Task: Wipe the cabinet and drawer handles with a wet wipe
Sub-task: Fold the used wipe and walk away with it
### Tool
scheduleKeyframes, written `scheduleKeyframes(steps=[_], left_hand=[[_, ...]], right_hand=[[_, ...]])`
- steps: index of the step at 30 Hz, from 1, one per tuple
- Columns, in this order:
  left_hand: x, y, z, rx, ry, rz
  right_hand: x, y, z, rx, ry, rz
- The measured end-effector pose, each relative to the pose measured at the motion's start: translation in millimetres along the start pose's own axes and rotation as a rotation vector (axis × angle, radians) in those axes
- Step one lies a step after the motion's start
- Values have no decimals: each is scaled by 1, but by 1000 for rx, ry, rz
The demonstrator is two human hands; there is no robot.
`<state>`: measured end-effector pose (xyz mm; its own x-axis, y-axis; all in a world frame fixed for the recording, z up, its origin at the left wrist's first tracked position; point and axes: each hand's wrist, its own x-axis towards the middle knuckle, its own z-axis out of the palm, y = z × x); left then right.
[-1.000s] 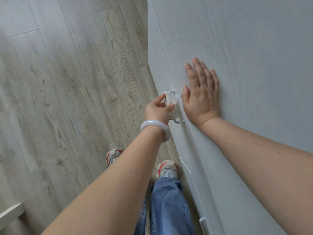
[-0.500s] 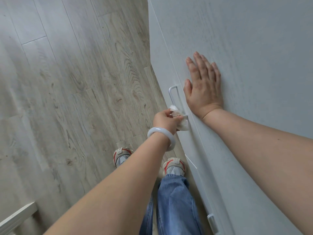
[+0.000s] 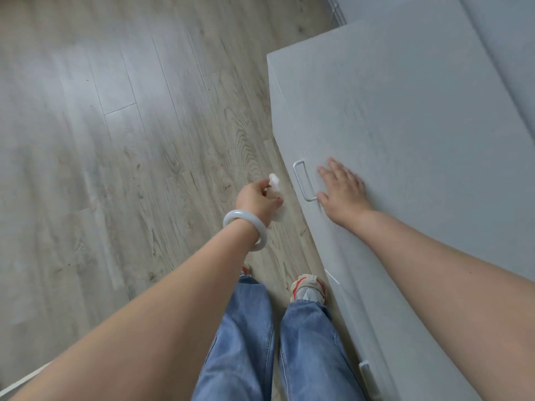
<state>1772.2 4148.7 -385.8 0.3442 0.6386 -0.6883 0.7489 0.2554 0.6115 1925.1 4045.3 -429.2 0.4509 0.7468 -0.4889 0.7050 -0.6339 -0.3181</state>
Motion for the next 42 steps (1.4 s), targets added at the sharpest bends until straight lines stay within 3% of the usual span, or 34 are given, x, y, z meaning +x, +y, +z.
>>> scheduleKeyframes(steps=[2, 4, 8, 14, 19, 28, 34, 42], left_hand=[[-26, 19, -12, 39, 12, 35], [-52, 42, -21, 102, -3, 95], [-117, 95, -29, 350, -82, 275], [-205, 162, -15, 705, -223, 551], [-246, 200, -4, 757, -261, 727], [-281, 236, -21, 908, -393, 1252], [-318, 254, -28, 877, -519, 1446], [-438, 250, 6, 841, -675, 1623]], right_hand=[[-33, 0, -16, 154, -109, 66], [-63, 0, -41, 328, -119, 147], [-127, 3, -106, 523, -3, 207], [-207, 1, -188, 611, 117, 209], [-269, -15, -232, 722, 301, 199], [-340, -74, -253, 866, 647, 312], [-390, -112, -256, 875, 845, 474], [-508, -118, -253, 874, 1153, 626]])
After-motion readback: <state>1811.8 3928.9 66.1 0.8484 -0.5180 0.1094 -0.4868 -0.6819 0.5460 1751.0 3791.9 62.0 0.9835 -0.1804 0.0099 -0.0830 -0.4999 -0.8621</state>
